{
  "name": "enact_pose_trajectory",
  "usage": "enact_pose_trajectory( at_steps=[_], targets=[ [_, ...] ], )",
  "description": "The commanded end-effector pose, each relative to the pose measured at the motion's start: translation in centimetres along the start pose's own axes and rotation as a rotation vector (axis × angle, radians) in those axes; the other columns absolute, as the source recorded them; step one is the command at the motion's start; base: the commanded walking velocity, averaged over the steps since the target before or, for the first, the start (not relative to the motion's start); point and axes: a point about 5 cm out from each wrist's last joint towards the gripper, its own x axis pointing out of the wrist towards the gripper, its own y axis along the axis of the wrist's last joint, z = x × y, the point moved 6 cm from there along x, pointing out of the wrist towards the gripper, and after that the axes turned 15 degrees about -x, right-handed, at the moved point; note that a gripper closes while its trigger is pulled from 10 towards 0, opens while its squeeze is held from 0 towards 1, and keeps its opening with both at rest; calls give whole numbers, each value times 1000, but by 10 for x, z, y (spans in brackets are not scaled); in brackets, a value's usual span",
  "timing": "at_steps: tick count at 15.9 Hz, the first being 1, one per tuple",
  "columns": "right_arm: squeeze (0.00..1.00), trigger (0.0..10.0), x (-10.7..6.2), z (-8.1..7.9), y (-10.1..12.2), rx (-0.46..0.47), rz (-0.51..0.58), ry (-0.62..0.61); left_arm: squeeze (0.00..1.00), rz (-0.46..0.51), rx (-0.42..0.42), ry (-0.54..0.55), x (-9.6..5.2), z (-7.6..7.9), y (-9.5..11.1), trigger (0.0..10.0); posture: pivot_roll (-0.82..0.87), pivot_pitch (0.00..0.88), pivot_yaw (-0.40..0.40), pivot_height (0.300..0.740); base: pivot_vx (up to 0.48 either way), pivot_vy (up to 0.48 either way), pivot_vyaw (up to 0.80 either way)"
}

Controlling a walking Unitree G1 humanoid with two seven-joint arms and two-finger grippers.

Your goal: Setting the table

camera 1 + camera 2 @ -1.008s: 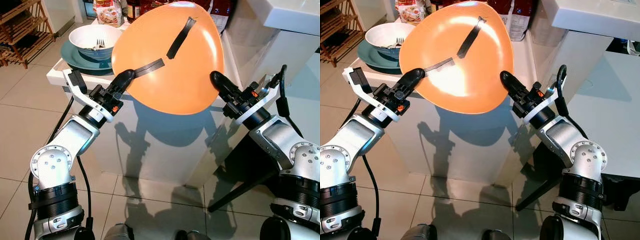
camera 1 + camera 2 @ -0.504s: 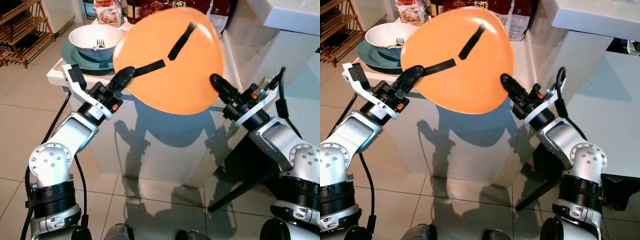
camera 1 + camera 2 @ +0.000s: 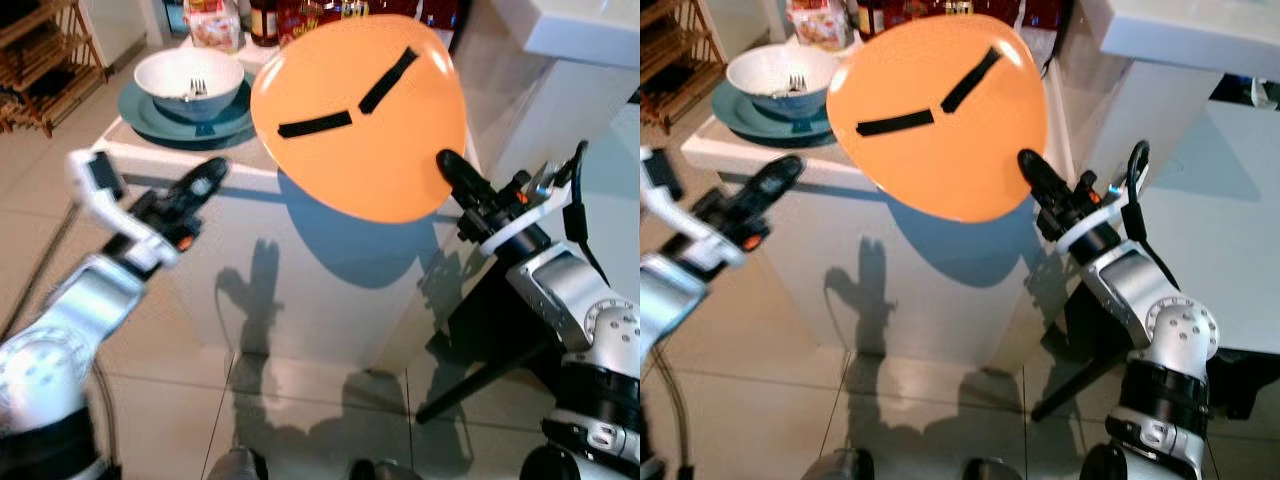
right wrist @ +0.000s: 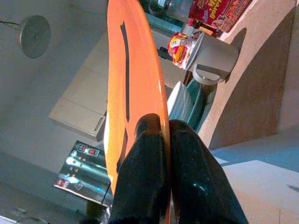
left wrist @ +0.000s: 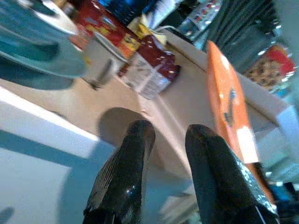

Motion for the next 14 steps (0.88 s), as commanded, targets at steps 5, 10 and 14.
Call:
enact_pose_trajectory(
  at_steps=[5,10,14],
  targets=[
    [0,0,-35,-20,-12,-322,-169,68,0,110,500,378,-49,-52,57,10000,12,82,-34,740,0,0,0],
    [0,10000,-53,-32,-44,-843,-317,124,0,-27,594,334,-42,-41,1,10000,12,62,-21,740,0,-382,0],
    [0,10000,-73,-20,-64,-767,-424,190,0,-50,635,323,-34,-43,-24,10000,15,44,-36,740,0,-472,0]
  ],
)
